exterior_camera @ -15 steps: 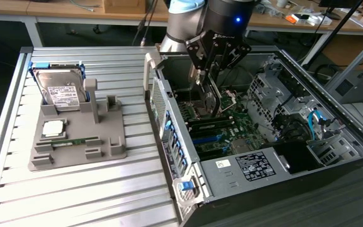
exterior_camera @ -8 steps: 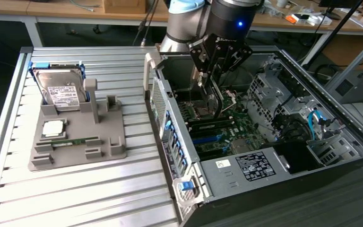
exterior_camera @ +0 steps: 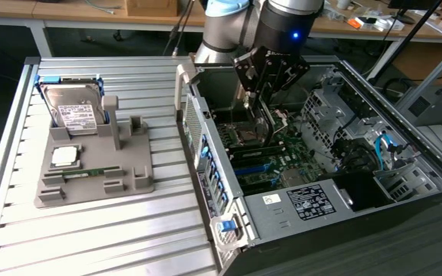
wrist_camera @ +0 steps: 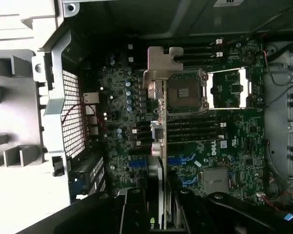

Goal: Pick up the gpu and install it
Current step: 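Pick up the gpu and move the gpu toward the slot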

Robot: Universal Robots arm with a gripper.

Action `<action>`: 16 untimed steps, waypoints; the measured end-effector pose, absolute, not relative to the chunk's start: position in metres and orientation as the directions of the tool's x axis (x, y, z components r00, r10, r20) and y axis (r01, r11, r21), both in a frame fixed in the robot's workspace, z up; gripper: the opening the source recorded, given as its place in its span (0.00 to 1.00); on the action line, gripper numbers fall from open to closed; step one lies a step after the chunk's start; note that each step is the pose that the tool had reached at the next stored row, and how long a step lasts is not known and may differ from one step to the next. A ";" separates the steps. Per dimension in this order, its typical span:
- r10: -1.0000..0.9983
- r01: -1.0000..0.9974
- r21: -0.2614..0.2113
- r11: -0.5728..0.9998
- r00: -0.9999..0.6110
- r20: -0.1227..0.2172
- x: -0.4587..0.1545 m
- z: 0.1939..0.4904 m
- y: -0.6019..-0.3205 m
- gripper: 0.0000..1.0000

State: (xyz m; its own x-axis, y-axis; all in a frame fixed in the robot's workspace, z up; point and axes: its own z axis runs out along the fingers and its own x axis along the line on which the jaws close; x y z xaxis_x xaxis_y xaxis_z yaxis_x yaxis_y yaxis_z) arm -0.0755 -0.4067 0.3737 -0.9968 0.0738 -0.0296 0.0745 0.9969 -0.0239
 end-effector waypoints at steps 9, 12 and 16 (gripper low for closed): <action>0.074 0.075 -0.025 0.997 -0.997 -0.030 -0.068 0.365 -0.407 0.27; 0.074 0.075 -0.025 0.997 -0.997 -0.030 -0.065 0.362 -0.407 0.27; 0.074 0.074 -0.025 0.997 -0.997 -0.030 -0.062 0.359 -0.407 0.27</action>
